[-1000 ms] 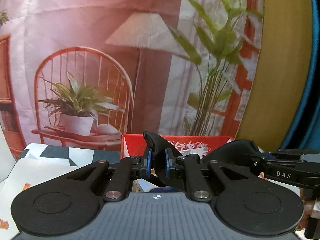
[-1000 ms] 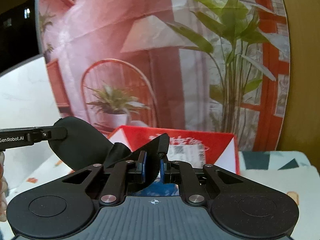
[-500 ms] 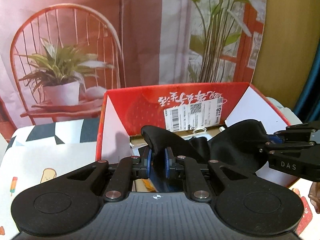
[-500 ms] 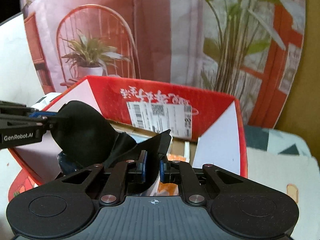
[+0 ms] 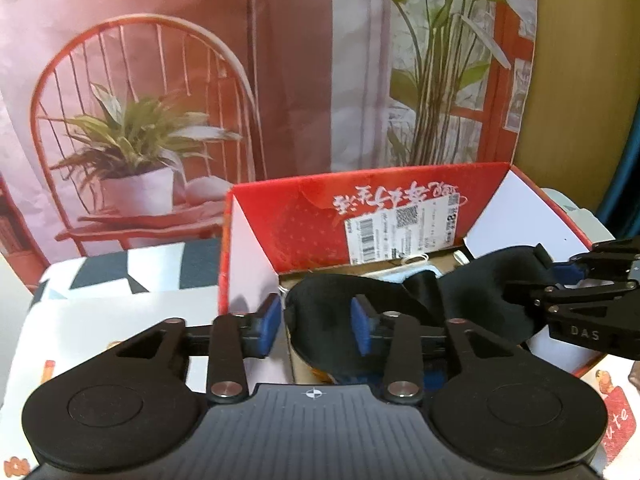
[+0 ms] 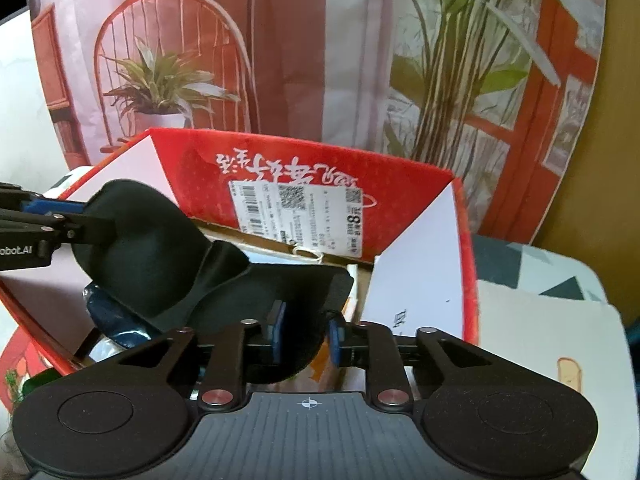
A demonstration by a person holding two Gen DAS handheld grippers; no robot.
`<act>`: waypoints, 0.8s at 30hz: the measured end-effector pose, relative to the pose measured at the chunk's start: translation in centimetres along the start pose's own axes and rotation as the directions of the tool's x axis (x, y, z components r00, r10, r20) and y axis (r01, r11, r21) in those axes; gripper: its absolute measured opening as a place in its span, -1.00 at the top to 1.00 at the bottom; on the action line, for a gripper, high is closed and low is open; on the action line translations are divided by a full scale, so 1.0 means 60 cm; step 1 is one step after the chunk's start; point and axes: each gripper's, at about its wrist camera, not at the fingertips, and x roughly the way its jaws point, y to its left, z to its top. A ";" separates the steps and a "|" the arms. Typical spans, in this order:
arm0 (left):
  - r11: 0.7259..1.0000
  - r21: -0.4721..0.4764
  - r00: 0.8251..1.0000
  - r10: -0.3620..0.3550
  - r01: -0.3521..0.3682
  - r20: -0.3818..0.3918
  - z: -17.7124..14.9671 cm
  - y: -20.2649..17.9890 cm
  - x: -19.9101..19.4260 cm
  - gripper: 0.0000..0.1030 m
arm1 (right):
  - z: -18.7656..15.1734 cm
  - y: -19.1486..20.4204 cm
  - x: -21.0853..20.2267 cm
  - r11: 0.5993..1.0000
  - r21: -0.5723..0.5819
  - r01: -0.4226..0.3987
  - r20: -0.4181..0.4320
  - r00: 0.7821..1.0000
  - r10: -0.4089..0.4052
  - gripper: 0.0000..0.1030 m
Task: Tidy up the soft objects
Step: 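Lower the eye mask into the box and open both grippers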
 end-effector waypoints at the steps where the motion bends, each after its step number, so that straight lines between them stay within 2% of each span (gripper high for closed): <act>1: 1.000 -0.002 1.000 0.000 0.000 0.005 0.001 0.001 -0.004 0.08 | 0.001 -0.001 -0.002 1.000 -0.007 0.008 0.003 1.000 -0.008 0.49; 3: 1.000 -0.003 1.000 0.000 0.000 0.013 0.002 0.002 -0.011 -0.02 | 0.003 0.000 -0.011 0.999 -0.022 0.032 0.018 0.999 -0.031 0.20; 4: 1.000 -0.003 1.000 0.002 -0.002 0.019 0.003 0.002 -0.016 -0.10 | 0.003 0.001 -0.016 0.999 -0.029 0.040 0.029 0.999 -0.039 -0.06; 5: 1.000 -0.004 1.000 0.003 -0.003 0.025 0.003 0.002 -0.021 -0.13 | 0.004 0.001 -0.022 0.998 -0.037 0.046 0.041 0.998 -0.044 -0.17; 7: 1.000 -0.005 0.999 -0.002 0.002 0.034 0.002 0.001 -0.030 -0.25 | 0.006 0.001 -0.031 0.998 -0.044 0.053 0.055 0.997 -0.050 -0.25; 8: 1.000 -0.008 0.999 -0.004 0.004 0.039 0.002 0.002 -0.035 -0.33 | 0.007 0.002 -0.037 0.998 -0.044 0.054 0.062 0.997 -0.052 -0.39; 9: 1.000 -0.010 0.999 -0.008 0.008 0.044 0.001 0.002 -0.039 -0.38 | 0.008 0.003 -0.043 0.997 -0.044 0.056 0.073 0.996 -0.053 -0.46; 11: 1.000 -0.013 0.998 -0.017 0.017 0.052 -0.001 0.002 -0.050 -0.63 | 0.009 0.005 -0.053 0.997 -0.047 0.058 0.089 0.995 -0.053 -0.66; 14: 0.999 -0.027 0.997 -0.036 0.038 0.068 -0.006 0.005 -0.068 -0.85 | 0.009 0.011 -0.069 0.998 -0.040 0.045 0.109 0.993 -0.040 -0.87; 16: 0.998 -0.039 0.997 -0.042 0.045 0.069 -0.011 0.007 -0.078 -0.87 | 0.007 0.014 -0.077 0.999 -0.029 0.037 0.116 0.993 -0.034 -0.98; 24: 0.997 -0.061 0.996 -0.042 0.047 0.076 -0.032 0.018 -0.116 -0.89 | -0.004 0.030 -0.106 1.000 0.009 -0.002 0.139 0.990 0.001 -0.99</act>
